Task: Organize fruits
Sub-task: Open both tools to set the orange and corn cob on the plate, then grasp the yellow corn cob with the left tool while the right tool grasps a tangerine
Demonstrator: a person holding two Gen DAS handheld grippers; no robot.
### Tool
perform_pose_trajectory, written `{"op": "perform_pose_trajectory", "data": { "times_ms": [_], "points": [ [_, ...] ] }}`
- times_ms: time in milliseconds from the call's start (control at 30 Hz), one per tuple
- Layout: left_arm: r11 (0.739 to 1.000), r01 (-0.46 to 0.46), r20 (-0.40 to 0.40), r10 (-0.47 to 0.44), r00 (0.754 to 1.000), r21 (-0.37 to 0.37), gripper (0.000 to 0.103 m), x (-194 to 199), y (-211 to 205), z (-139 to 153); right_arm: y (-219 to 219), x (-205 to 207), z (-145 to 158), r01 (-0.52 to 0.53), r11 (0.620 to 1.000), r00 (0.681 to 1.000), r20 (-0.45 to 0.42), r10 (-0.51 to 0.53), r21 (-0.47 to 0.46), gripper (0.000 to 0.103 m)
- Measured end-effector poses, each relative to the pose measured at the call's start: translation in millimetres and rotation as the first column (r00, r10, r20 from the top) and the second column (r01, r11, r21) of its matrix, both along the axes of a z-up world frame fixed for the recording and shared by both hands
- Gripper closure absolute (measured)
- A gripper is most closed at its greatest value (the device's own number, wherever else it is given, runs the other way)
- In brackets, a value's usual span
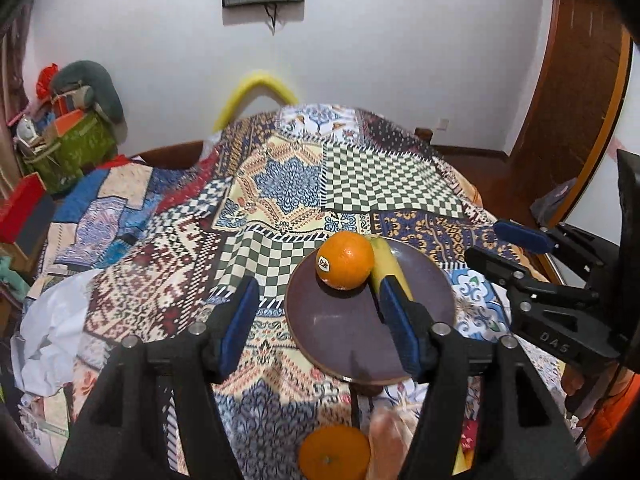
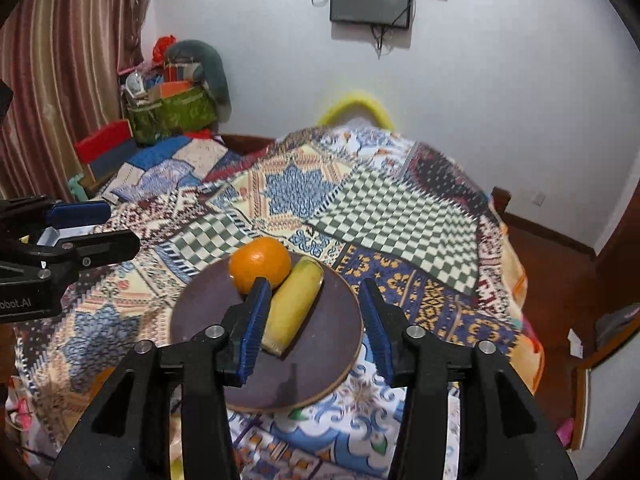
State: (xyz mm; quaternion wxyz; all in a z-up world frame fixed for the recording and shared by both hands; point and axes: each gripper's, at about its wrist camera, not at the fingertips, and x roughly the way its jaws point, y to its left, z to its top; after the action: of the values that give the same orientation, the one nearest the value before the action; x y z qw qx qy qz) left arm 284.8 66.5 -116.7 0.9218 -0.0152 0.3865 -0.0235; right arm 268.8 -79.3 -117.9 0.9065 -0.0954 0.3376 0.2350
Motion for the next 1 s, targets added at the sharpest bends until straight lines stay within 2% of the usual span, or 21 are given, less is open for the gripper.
{"op": "perform_pose_trajectory", "data": {
  "times_ms": [67,333,467,900,1000],
  "points": [
    [1.000,-0.001,0.015,0.001,1.000,-0.001,0.038,-15.7,-1.5,7.6,-3.4,-13.1,7.7,0.002,1.000,1.000,0.022,-0.003,0.012,0.052],
    [1.000,-0.010,0.040,0.009,0.999,0.020,0.037,-70.1,-10.4,18.2,-15.4,-65.4,24.1,0.003,1.000,0.997,0.077,-0.005,0.025,0.044],
    [1.000,-0.006,0.039,0.006,0.999,0.003,0.033,-91.2,-17.0,17.9,-19.9,-86.0,22.4,0.004,1.000,0.997,0.081,-0.006,0.023,0.044],
    [1.000,0.016,-0.041,-0.017,0.999,-0.018,0.033,-129.7,-47.8,-16.4,-29.4,-126.5,-20.3,-0.011,1.000,1.000,-0.018,0.011,-0.018,0.044],
    [1.000,0.009,-0.053,-0.008,0.999,0.007,0.033,-135.3,-52.0,-26.5,-29.5,-134.0,-36.7,-0.023,0.999,0.998,-0.056,0.021,-0.038,0.044]
  ]
}}
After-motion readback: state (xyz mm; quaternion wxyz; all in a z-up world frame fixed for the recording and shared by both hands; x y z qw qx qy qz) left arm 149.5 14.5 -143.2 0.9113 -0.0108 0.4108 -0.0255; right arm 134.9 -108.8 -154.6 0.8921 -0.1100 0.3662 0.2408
